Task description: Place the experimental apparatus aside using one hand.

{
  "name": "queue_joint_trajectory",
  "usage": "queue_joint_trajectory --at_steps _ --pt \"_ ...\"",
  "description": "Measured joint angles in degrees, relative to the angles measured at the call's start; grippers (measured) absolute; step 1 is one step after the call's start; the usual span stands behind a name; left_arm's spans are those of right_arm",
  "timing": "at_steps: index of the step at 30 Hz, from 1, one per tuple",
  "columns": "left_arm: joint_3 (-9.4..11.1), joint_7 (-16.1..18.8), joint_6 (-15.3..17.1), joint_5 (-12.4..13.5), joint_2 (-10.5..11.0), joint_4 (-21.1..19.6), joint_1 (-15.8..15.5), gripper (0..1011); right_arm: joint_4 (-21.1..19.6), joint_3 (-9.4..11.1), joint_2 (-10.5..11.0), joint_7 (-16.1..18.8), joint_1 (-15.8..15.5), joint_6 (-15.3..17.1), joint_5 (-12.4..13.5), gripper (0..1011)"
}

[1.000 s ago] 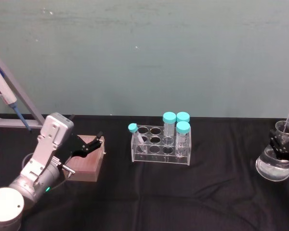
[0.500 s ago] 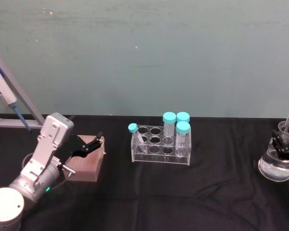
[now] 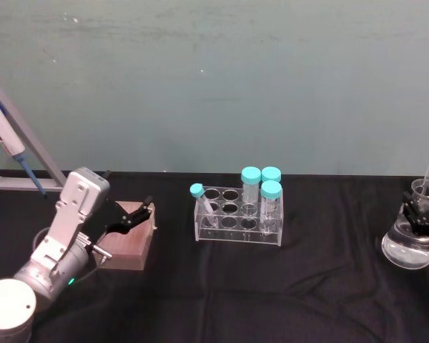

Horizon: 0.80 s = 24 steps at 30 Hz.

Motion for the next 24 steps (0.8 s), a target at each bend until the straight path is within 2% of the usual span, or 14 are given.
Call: queue_joint_trajectory --at_steps 24 --pt "0.0 0.0 0.0 0.0 0.0 0.0 0.0 1000 0.1 -0.1 0.0 0.2 0.1 0.3 0.2 450"
